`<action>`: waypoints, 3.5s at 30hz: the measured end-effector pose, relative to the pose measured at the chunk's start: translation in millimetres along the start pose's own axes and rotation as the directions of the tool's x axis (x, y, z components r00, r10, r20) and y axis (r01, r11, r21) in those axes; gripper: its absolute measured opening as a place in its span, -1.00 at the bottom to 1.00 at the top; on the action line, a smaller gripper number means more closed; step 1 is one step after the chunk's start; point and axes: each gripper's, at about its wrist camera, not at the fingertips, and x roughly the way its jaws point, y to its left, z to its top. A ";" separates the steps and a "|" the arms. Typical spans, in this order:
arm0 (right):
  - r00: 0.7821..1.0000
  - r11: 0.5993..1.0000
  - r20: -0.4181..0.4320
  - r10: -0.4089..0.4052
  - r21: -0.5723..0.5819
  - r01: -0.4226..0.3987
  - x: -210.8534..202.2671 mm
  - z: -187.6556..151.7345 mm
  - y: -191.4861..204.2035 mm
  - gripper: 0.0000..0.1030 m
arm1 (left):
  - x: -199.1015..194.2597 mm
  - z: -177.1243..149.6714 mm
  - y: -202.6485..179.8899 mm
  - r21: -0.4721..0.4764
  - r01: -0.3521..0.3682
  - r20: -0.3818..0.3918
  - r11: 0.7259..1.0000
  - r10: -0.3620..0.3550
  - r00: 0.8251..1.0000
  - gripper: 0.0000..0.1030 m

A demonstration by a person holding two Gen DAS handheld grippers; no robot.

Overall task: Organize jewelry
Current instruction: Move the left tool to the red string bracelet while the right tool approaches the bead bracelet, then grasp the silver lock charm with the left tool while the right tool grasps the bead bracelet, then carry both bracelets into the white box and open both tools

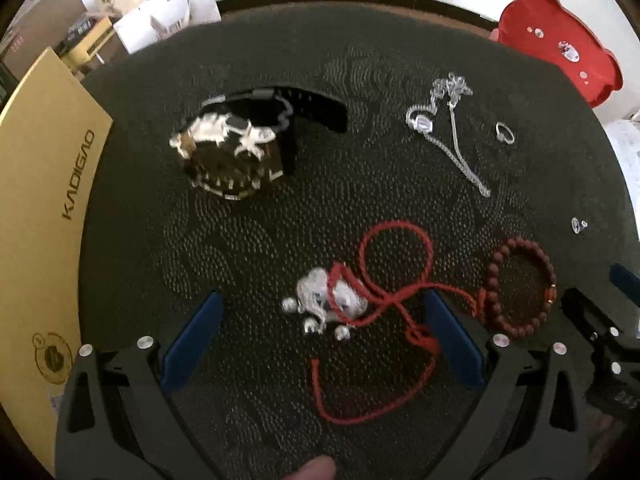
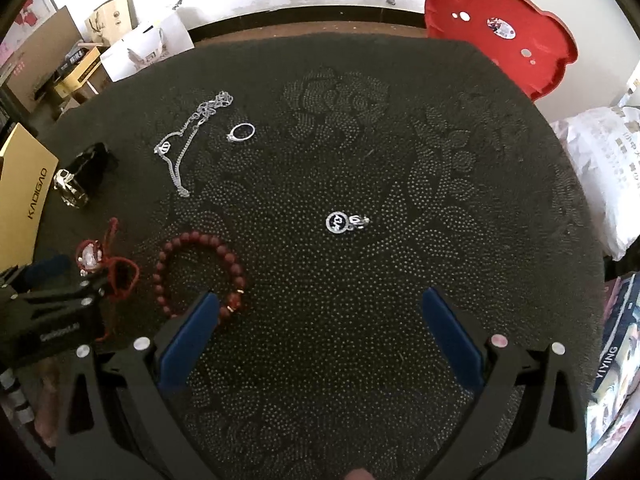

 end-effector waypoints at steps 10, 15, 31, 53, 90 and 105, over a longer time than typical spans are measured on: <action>0.999 0.999 0.041 -0.006 -0.035 0.008 -10.0 -6.4 6.8 0.90 | -6.8 -34.9 -0.5 0.010 0.004 0.143 1.000 -0.006 0.990 0.91; 0.999 0.999 0.011 0.031 -0.039 -0.031 -5.2 -12.7 9.4 0.90 | -5.6 -40.1 -9.1 -0.004 0.001 0.171 1.000 0.000 0.985 0.91; 0.992 0.971 0.103 0.073 -0.235 -0.047 10.5 -47.5 49.4 0.90 | -4.9 -33.7 0.6 0.030 0.011 0.158 0.999 -0.016 0.987 0.91; 0.986 0.955 0.121 0.113 -0.287 -0.074 3.3 -41.1 64.6 0.48 | -15.5 -46.2 2.8 0.039 0.011 0.187 0.999 -0.018 0.982 0.55; 0.977 0.962 0.162 0.139 -0.256 -0.094 -68.1 -32.6 83.2 -0.82 | -94.3 -44.3 31.1 -0.014 -0.020 0.252 1.000 0.022 0.967 -0.35; 0.953 0.910 0.245 0.180 -0.409 -0.067 -229.9 -32.7 212.3 -0.82 | -244.1 -82.6 152.5 -0.142 -0.046 0.284 0.989 0.086 0.955 -0.35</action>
